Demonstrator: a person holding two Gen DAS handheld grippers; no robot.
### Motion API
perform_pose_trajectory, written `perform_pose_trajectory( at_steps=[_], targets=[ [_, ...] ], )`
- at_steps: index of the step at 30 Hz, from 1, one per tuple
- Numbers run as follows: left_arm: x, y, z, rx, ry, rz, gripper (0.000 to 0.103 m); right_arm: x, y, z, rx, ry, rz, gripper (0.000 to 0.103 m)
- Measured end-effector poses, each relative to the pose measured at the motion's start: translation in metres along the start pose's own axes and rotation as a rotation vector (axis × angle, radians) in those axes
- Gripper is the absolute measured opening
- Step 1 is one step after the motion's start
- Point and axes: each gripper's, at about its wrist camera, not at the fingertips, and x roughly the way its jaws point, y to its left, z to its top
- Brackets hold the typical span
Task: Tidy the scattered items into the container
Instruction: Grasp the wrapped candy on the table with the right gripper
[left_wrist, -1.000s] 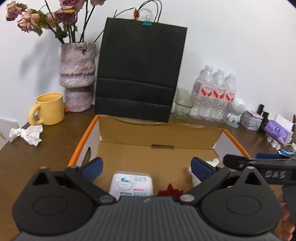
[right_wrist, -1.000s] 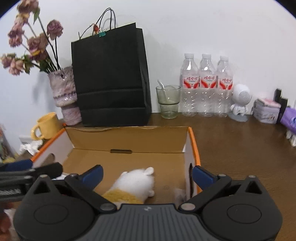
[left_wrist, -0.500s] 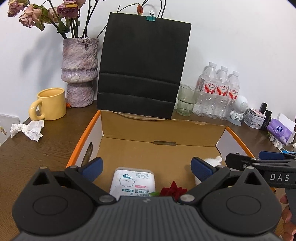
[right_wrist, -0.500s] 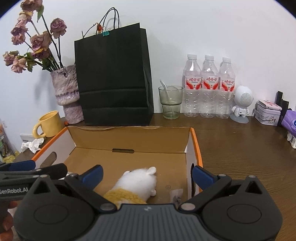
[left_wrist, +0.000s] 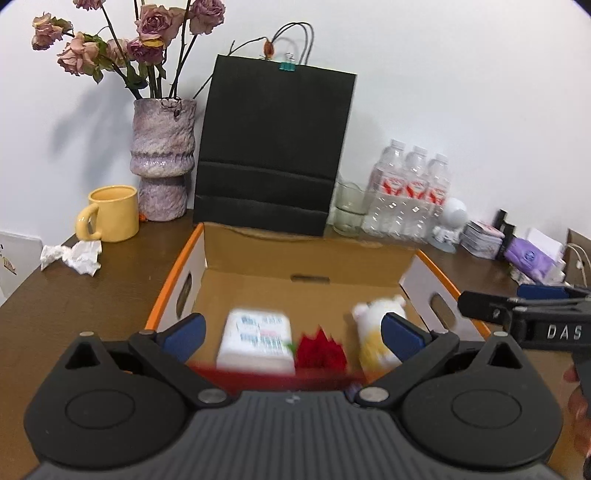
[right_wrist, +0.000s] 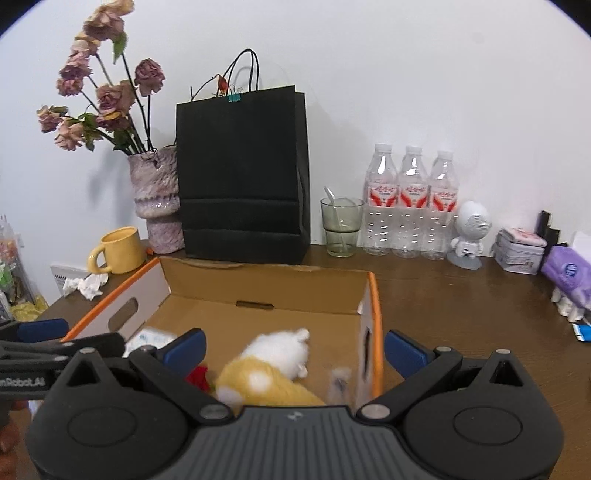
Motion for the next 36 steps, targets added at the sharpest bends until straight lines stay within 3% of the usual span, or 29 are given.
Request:
perform_pose_trajectory(
  at_steps=[9, 15, 20, 29, 30, 32, 34, 36],
  targets=[
    [-0.037, -0.010, -0.060, 0.038, 0.094, -0.009, 0.103, -0.054, -0.027, -0.070, -0.040, 0.077, -0.062, 0.103],
    [-0.037, -0.021, -0.086, 0.051, 0.165, -0.015, 0.103, -0.062, -0.047, -0.116, 0.012, 0.149, -0.083, 0.103],
    [-0.027, -0.031, -0.098, 0.056, 0.206, -0.012, 0.102, -0.056, -0.057, -0.134, 0.038, 0.183, -0.076, 0.103],
    [-0.015, -0.035, -0.101, 0.061, 0.204, 0.088, 0.076, -0.043, -0.058, -0.139, 0.032, 0.200, -0.041, 0.096],
    [-0.015, -0.036, -0.102, 0.077, 0.201, 0.097, 0.065, -0.043, -0.057, -0.139, 0.023, 0.198, -0.047, 0.094],
    [-0.016, -0.041, -0.104, 0.116, 0.189, 0.115, 0.049, -0.046, -0.055, -0.139, 0.010, 0.175, -0.036, 0.072],
    [-0.019, -0.041, -0.105, 0.130, 0.181, 0.101, 0.026, -0.049, -0.054, -0.138, 0.000, 0.156, -0.024, 0.033],
    [-0.020, -0.039, -0.105, 0.120, 0.184, 0.081, 0.022, -0.051, -0.052, -0.138, -0.003, 0.151, -0.022, 0.033]
  ],
)
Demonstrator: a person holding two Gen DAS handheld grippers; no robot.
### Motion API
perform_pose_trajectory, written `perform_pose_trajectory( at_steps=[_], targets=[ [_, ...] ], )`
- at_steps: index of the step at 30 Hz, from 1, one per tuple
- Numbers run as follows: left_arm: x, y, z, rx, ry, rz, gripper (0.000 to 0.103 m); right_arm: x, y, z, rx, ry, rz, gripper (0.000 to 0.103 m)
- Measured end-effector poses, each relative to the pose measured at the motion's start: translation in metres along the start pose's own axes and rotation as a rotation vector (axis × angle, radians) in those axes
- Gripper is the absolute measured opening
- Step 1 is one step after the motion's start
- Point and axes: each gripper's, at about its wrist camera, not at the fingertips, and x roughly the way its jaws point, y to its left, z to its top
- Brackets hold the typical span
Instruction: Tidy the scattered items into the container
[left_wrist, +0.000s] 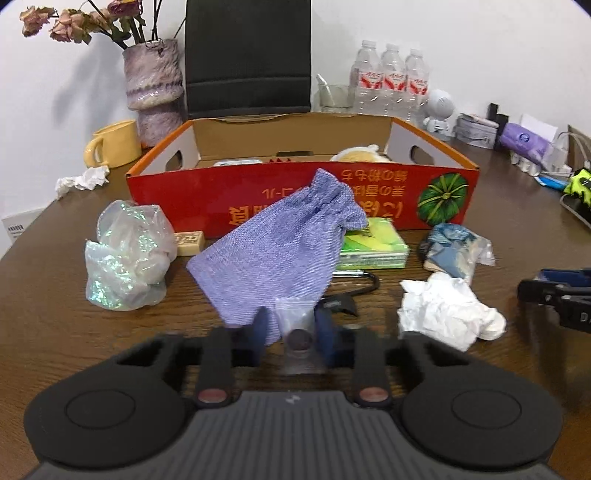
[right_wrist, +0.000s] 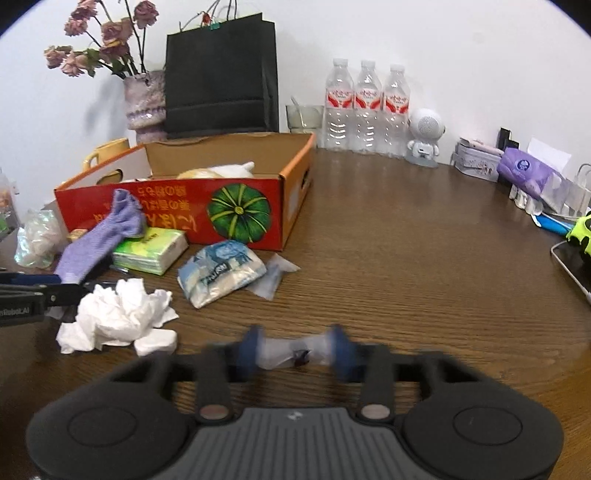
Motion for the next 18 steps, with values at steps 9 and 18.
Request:
perform_pose_trajectory(
  at_steps=[9, 18],
  targets=[
    [-0.007, 0.002, -0.003, -0.011, -0.013, -0.026, 0.022, -0.005, 0.004, -0.002, 0.022, -0.012, 0.010, 0.033],
    [-0.019, 0.009, -0.001, -0.032, -0.047, -0.045, 0.022, -0.013, 0.006, 0.000, 0.032, -0.028, 0.003, 0.033]
  ],
)
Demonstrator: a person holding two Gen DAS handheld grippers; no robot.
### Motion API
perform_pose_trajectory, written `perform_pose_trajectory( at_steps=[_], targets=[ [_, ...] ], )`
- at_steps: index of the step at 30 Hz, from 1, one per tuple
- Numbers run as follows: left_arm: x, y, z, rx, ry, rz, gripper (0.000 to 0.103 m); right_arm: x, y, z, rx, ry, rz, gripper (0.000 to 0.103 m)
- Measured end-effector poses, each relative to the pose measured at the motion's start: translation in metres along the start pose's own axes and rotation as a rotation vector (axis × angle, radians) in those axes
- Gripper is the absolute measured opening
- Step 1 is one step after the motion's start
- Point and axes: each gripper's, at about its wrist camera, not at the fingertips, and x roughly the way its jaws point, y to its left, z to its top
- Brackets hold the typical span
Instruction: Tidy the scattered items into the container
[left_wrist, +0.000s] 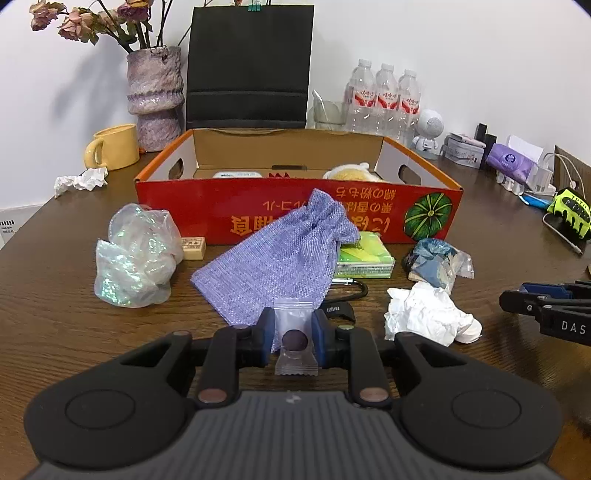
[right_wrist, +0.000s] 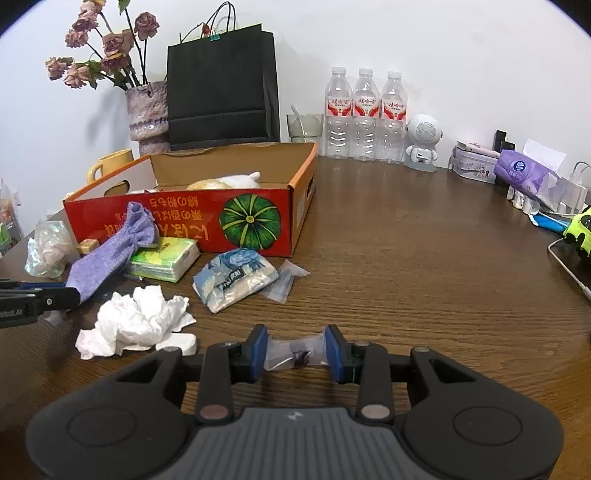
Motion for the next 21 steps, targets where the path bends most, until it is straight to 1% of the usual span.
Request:
perform_pose_trajectory(
  at_steps=[6, 9, 12, 16, 19, 21],
  targets=[
    [-0.008, 0.006, 0.004, -0.008, -0.023, -0.028, 0.022, -0.010, 0.006, 0.008, -0.003, -0.032, 0.004, 0.033],
    [-0.011, 0.010, 0.014, -0.002, -0.051, -0.047, 0.022, -0.017, 0.011, 0.020, -0.004, -0.075, 0.015, 0.033],
    [-0.013, 0.017, 0.036, -0.005, -0.107, -0.050, 0.022, -0.021, 0.016, 0.043, -0.001, -0.125, 0.028, 0.033],
    [-0.007, 0.026, 0.075, -0.026, -0.174, -0.072, 0.022, -0.016, 0.029, 0.081, -0.019, -0.190, 0.044, 0.033],
    [0.007, 0.031, 0.104, -0.050, -0.217, -0.080, 0.022, 0.001, 0.042, 0.111, -0.025, -0.218, 0.064, 0.033],
    [0.021, 0.034, 0.122, -0.069, -0.227, -0.089, 0.022, 0.018, 0.051, 0.131, -0.026, -0.222, 0.072, 0.033]
  ],
)
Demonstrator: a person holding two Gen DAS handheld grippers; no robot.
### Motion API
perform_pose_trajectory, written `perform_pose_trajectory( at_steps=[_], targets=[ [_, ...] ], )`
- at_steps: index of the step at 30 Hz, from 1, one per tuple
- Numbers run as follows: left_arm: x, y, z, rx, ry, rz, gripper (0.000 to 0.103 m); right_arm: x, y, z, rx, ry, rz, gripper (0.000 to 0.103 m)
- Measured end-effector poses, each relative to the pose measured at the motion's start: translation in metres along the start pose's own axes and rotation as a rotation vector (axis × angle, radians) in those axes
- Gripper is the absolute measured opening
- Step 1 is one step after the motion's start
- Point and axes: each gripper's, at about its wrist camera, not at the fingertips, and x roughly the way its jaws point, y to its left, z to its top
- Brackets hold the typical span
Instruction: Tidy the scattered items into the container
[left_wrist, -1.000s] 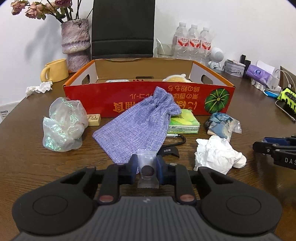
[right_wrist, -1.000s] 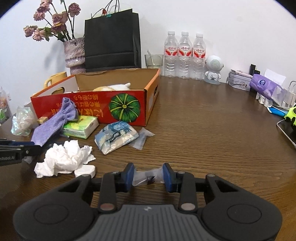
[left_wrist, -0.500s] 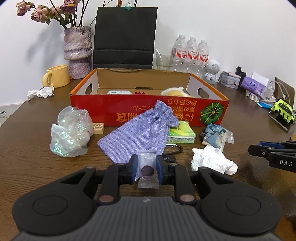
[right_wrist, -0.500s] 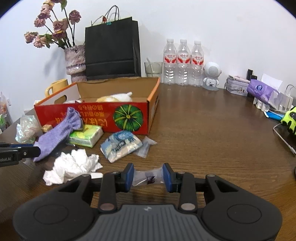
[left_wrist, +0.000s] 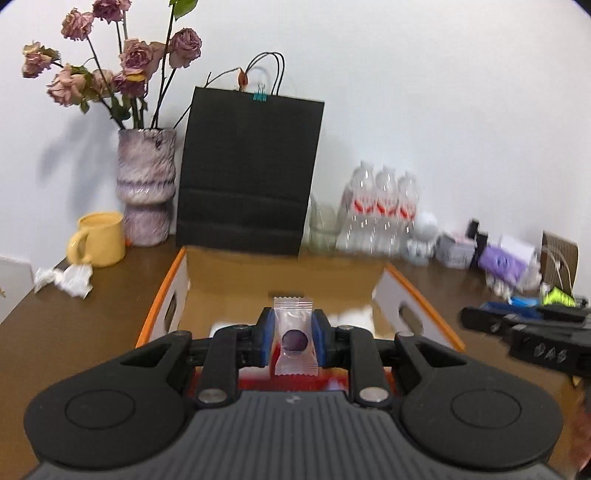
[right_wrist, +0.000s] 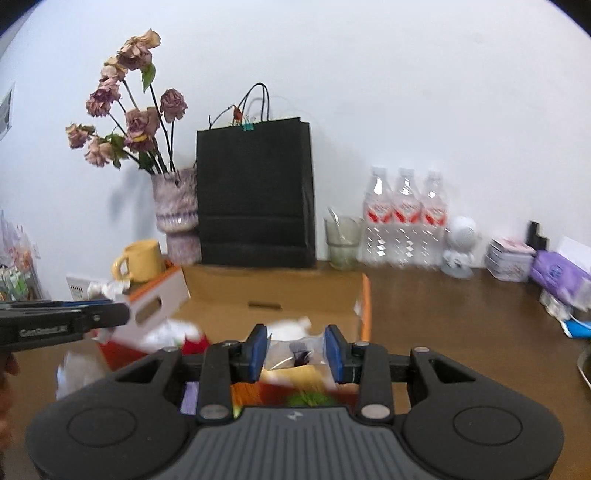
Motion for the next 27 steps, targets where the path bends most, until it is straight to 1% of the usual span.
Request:
perform_pose_trajectory(
  at_steps=[3, 6, 11, 14, 15, 16, 17, 18, 19, 21, 24, 27],
  targets=[
    [0.029, 0.008, 0.012, -0.023, 0.003, 0.000, 0.022, 0.039, 0.009, 0.016, 0.005, 0.011, 0.011, 0.033],
    [0.060, 0.020, 0.015, -0.056, 0.031, 0.007, 0.022, 0.078, 0.012, 0.024, 0.015, 0.042, 0.009, 0.033],
    [0.104, 0.038, 0.012, -0.093, 0.118, 0.014, 0.022, 0.132, 0.009, 0.022, 0.023, 0.113, -0.003, 0.033],
    [0.120, 0.039, 0.012, -0.064, 0.141, 0.011, 0.022, 0.149, 0.005, 0.020, 0.027, 0.143, -0.013, 0.034],
    [0.124, 0.038, 0.012, -0.050, 0.153, 0.013, 0.029, 0.154, 0.005, 0.019, 0.027, 0.155, -0.010, 0.038],
    [0.127, 0.038, 0.011, -0.046, 0.163, 0.020, 0.058, 0.158, 0.004, 0.019, 0.032, 0.166, -0.007, 0.059],
    [0.129, 0.038, 0.010, -0.050, 0.167, 0.043, 0.072, 0.160, 0.003, 0.018, 0.040, 0.177, -0.011, 0.075],
    [0.130, 0.038, 0.010, -0.058, 0.161, 0.084, 0.090, 0.161, 0.001, 0.018, 0.047, 0.184, -0.039, 0.089],
    [0.130, 0.039, 0.009, -0.058, 0.152, 0.113, 0.097, 0.162, 0.000, 0.018, 0.046, 0.189, -0.062, 0.092],
    [0.129, 0.041, 0.010, -0.057, 0.147, 0.124, 0.098, 0.163, -0.004, 0.017, 0.056, 0.204, -0.062, 0.093],
    [0.127, 0.041, 0.011, -0.062, 0.141, 0.122, 0.102, 0.163, -0.008, 0.017, 0.097, 0.223, -0.034, 0.094],
    [0.125, 0.039, 0.012, -0.049, 0.133, 0.128, 0.103, 0.161, -0.006, 0.018, 0.083, 0.220, -0.040, 0.095]
  ],
)
